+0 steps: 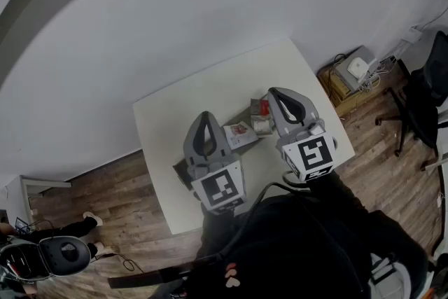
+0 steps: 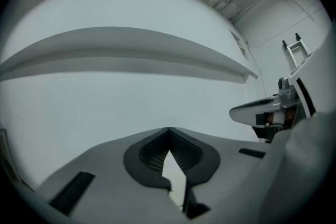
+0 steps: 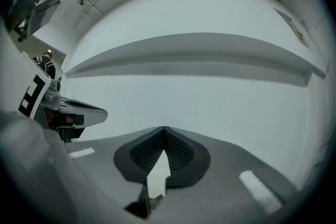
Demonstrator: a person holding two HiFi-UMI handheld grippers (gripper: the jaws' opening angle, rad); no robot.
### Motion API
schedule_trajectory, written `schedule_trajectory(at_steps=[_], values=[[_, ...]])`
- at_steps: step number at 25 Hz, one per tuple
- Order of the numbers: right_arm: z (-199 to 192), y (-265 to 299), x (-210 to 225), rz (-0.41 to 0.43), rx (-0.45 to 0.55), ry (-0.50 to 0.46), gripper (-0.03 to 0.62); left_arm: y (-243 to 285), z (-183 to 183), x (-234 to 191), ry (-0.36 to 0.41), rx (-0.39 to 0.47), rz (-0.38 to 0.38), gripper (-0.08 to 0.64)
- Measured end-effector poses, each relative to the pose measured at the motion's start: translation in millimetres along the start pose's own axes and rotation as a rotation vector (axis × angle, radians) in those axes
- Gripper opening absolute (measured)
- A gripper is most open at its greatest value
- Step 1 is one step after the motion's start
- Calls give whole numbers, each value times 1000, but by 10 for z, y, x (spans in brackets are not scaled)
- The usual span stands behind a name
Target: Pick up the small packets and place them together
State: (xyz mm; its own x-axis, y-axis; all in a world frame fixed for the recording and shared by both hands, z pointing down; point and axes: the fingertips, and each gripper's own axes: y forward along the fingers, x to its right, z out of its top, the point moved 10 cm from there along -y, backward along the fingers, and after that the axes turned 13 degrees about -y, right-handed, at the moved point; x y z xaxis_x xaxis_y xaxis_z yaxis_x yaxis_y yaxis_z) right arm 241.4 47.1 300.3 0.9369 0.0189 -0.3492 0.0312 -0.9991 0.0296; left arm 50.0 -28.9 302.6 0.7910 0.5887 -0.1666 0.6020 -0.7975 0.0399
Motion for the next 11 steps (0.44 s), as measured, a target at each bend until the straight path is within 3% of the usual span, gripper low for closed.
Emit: schedule_trajectory(at_steps=[11], values=[[-10,-30,-41,-1,1,-8,0,-15,-17,-15,-17,26,11,0]])
